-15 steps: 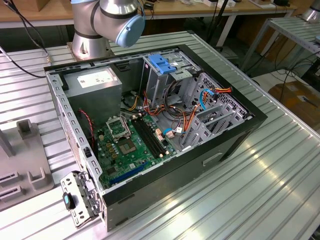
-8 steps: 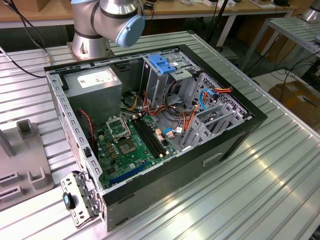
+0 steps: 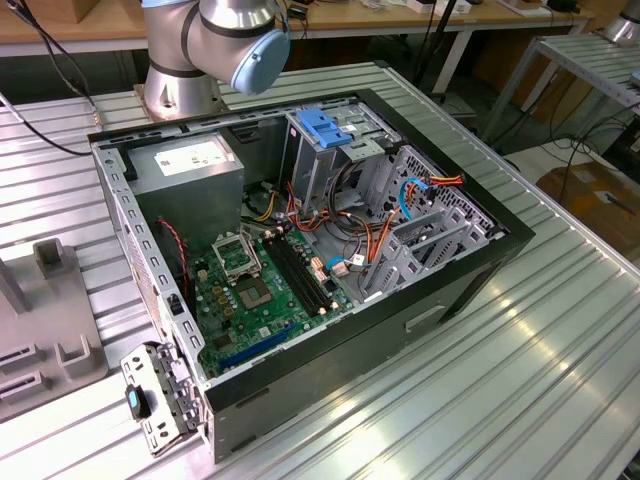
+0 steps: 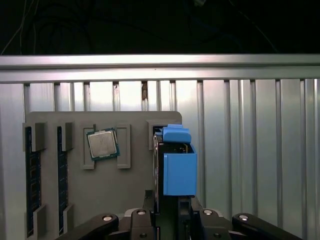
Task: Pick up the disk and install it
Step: 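Pick up the disk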
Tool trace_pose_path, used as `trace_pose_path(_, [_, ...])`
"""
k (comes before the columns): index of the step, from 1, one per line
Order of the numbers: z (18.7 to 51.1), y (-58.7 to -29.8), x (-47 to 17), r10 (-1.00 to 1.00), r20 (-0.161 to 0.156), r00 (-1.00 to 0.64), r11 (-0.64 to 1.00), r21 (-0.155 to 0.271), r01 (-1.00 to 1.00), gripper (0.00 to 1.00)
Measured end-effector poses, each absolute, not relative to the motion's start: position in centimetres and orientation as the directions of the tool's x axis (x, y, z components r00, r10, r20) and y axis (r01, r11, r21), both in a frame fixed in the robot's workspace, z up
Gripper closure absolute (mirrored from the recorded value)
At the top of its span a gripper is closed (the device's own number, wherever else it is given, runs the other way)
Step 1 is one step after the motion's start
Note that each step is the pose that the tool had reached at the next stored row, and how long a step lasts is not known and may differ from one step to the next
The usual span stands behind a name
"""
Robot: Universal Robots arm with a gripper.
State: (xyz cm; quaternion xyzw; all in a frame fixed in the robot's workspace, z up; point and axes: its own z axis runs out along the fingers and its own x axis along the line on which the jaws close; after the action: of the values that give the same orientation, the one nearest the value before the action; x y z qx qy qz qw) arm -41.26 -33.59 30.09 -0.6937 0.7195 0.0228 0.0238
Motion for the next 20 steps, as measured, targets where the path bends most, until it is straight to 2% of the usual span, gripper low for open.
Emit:
trace_pose_path(4, [30.4, -33.6, -41.3, -0.997, -0.062, -0.037, 0.037, -0.001, -0.999, 0.65])
trace_pose_path(12, [32.2, -33.6, -41.3, -0.999, -0.025, -0.036, 0.037, -0.002, -0.999, 0.65])
trace_pose_path(20, [32.3, -33.6, -41.3, -0.999, -0.021, -0.037, 0.037, -0.002, -0.999, 0.65])
